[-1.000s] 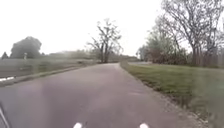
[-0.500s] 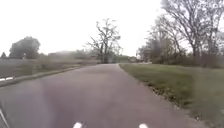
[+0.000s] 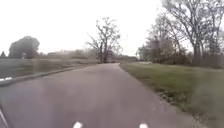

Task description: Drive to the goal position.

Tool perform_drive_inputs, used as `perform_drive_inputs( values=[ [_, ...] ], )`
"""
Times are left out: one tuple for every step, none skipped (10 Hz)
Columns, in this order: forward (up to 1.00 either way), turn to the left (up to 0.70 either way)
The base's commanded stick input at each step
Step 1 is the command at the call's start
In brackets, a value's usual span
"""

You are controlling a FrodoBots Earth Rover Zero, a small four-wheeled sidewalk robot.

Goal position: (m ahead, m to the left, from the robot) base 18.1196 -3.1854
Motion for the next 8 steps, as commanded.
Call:
perform_drive_inputs(
  values=[
    [1.0, 0.0],
    [1.0, 0.0],
    [1.0, 0.0],
    [1.0, 0.0],
    [1.0, 0.0],
    [1.0, 0.0],
    [1.0, 0.0],
    [1.0, 0.0]
  ],
)
